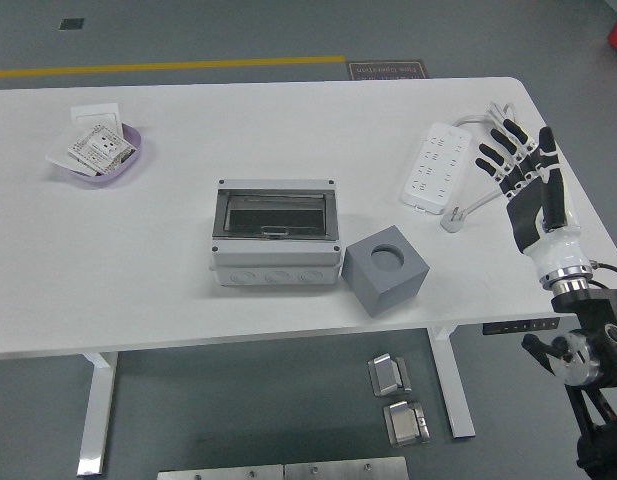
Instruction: Pick up the cylinder from the cube,place it in the box,flap close box
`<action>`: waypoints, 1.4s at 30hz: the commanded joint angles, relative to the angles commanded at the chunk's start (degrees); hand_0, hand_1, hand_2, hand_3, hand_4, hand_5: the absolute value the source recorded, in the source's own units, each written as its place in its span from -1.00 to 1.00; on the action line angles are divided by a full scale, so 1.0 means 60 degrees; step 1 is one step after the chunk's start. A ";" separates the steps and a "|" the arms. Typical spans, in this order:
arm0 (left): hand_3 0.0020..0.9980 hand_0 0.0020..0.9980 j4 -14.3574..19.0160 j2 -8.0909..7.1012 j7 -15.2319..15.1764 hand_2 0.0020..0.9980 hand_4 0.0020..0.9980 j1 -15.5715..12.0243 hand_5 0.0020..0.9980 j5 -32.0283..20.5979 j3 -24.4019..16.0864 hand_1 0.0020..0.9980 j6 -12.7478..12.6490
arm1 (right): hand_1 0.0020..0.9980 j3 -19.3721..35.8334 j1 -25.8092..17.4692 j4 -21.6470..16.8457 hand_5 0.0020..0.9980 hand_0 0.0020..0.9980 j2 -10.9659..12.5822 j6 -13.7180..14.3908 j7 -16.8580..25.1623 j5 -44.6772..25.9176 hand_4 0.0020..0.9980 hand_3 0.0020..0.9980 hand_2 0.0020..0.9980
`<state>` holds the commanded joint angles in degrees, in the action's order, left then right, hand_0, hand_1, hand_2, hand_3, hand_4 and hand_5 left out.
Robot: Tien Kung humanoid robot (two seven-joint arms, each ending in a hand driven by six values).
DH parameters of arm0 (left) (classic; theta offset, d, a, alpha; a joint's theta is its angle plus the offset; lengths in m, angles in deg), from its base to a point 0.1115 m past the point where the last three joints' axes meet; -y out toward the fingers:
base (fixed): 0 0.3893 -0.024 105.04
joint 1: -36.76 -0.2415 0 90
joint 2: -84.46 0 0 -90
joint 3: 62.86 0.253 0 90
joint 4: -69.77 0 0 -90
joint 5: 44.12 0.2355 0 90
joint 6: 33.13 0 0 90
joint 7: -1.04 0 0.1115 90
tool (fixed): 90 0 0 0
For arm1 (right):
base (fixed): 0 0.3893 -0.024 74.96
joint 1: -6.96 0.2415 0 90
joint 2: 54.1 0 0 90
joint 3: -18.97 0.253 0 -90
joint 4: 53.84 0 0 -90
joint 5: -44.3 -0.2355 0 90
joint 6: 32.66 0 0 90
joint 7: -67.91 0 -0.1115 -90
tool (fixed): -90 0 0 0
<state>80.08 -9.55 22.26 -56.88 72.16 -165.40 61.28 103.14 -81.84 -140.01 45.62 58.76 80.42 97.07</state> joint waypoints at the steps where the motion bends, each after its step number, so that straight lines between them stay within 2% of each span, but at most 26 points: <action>1: 0.61 0.48 0.0000 -0.0003 -0.0002 0.42 0.54 0.0014 0.01 -0.0025 0.0031 0.53 0.0011 | 0.58 -0.0003 0.0004 0.0019 0.80 0.67 -0.0001 0.0030 0.0006 -0.0031 1.00 0.71 0.67; 10: 0.61 0.48 0.0000 -0.0039 0.0021 0.42 0.54 0.0083 0.01 -0.0053 0.0128 0.52 0.0081 | 0.58 0.0025 -0.0002 0.0029 0.80 0.68 0.0022 0.0108 -0.0018 0.0003 1.00 0.70 0.67; 11: 0.61 0.48 0.0000 -0.0043 0.0031 0.42 0.54 0.0082 0.01 -0.0056 0.0141 0.53 0.0098 | 0.58 0.0033 -0.0002 0.0027 0.81 0.67 0.0024 0.0139 -0.0007 -0.0016 1.00 0.92 0.68; 21: 0.61 0.48 0.0000 0.0000 0.0111 0.42 0.54 0.0054 0.00 -0.0096 0.0239 0.53 0.0223 | 0.58 0.0098 -0.0009 -0.0014 0.82 0.67 -0.0002 0.0237 0.0007 0.0170 1.00 0.93 0.68; 23: 0.62 0.48 0.0000 0.0000 0.0109 0.43 0.53 0.0058 0.00 -0.0092 0.0231 0.53 0.0223 | 0.58 0.0106 -0.0005 -0.0040 0.83 0.67 0.0003 0.0297 -0.0047 0.0311 1.00 1.00 0.67; 28: 0.62 0.48 0.0000 -0.0001 0.0113 0.43 0.53 0.0056 0.00 -0.0120 0.0236 0.53 0.0225 | 0.58 0.0091 -0.0043 -0.0087 0.83 0.67 0.0014 0.0647 -0.0508 0.0896 1.00 1.00 0.67; 29: 0.63 0.49 0.0000 0.0006 0.0115 0.43 0.53 0.0053 0.00 -0.0126 0.0236 0.53 0.0224 | 0.57 0.0090 -0.0047 -0.0084 0.47 0.67 0.0008 0.0683 -0.0569 0.0976 1.00 1.00 0.63; 34: 0.63 0.49 0.0000 0.0038 0.0116 0.43 0.53 0.0051 0.00 -0.0158 0.0248 0.53 0.0212 | 0.57 0.0043 -0.0018 -0.0051 0.47 0.67 -0.0014 0.0726 -0.0743 0.1220 1.00 1.00 0.63; 35: 0.63 0.49 0.0000 0.0039 0.0112 0.43 0.53 0.0054 0.00 -0.0164 0.0246 0.53 0.0202 | 0.57 0.0022 -0.0014 -0.0041 0.01 0.65 -0.0007 0.0746 -0.0793 0.1267 0.86 1.00 0.63; 40: 0.63 0.49 0.0000 0.0030 0.0069 0.43 0.53 0.0013 0.00 -0.0106 0.0117 0.53 0.0086 | 0.57 -0.0165 0.0064 0.0017 0.01 0.65 0.0060 0.0927 -0.1058 0.1374 0.86 1.00 0.63; 41: 0.63 0.49 0.0000 0.0030 0.0071 0.43 0.55 -0.0004 0.02 -0.0055 0.0063 0.53 0.0074 | 0.71 -0.0223 0.0103 0.0029 -0.16 0.69 0.0078 0.0981 -0.1092 0.1364 0.79 0.97 0.91; 42: 0.63 0.49 0.0000 0.0032 0.0073 0.43 0.55 -0.0020 0.02 -0.0002 0.0011 0.53 0.0066 | 0.71 -0.0283 0.0144 0.0038 -0.16 0.69 0.0096 0.1042 -0.1107 0.1345 0.79 0.97 0.91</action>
<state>80.08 -9.36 22.70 -57.00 72.14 -165.34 61.68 101.44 -80.97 -139.78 46.20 65.01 73.77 105.14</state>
